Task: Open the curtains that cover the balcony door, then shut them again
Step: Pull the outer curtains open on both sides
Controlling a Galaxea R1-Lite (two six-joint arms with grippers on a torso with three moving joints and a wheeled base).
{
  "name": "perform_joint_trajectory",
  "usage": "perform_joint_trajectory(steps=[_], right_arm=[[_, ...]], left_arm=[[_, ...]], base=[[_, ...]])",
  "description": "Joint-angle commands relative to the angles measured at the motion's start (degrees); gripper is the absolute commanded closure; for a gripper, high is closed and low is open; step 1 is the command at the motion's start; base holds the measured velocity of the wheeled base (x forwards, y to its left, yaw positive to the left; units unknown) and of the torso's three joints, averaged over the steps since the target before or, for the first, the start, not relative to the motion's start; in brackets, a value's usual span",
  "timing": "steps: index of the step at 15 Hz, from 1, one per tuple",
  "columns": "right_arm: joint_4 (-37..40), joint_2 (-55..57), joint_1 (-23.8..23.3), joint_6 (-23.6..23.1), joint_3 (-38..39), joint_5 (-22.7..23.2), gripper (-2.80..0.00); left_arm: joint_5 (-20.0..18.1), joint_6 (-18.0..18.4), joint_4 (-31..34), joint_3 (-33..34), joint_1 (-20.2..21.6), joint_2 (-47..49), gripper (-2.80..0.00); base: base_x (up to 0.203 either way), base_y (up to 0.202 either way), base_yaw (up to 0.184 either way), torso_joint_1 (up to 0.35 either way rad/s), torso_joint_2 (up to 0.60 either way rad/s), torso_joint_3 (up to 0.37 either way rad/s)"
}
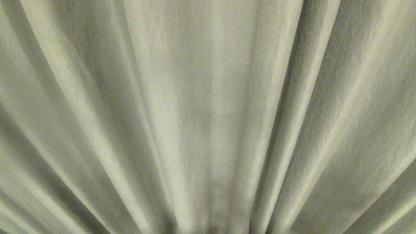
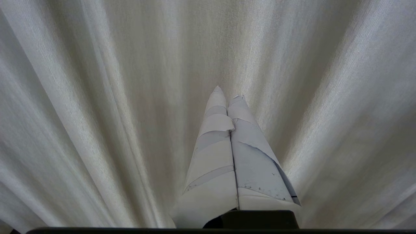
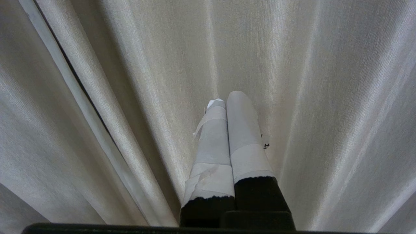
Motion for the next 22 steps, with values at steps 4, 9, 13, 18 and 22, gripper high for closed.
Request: perform_joint_trajectory(steps=[4, 9, 13, 18, 22], right_arm=[[-0.04, -0.02, 0.02, 0.04, 0.00, -0.06, 0.00], [-0.04, -0.02, 0.02, 0.04, 0.00, -0.01, 0.00], [-0.04, -0.02, 0.02, 0.04, 0.00, -0.06, 0.00], [-0.04, -0.02, 0.02, 0.04, 0.00, -0.05, 0.00], [-0.04, -0.02, 0.02, 0.04, 0.00, 0.03, 0.00]], left_arm=[[0.02, -0.06, -0.03, 0.00, 0.01, -0.02, 0.00], [0.02, -0.06, -0.03, 0.00, 0.01, -0.02, 0.00], [-0.07, 0.21, 0.06, 0.00, 0.01, -0.02, 0.00], [0.02, 0.03, -0.03, 0.00, 0.01, -0.02, 0.00], [-4.66, -1.25, 0.30, -3.90, 0.01, 0.84, 0.00]], base=[[0.000, 0.000, 0.000, 0.000, 0.00, 0.000], [0.000, 0.000, 0.000, 0.000, 0.00, 0.000], [0.000, 0.000, 0.000, 0.000, 0.00, 0.000], [0.000, 0.000, 0.000, 0.000, 0.00, 0.000], [0.000, 0.000, 0.000, 0.000, 0.00, 0.000]])
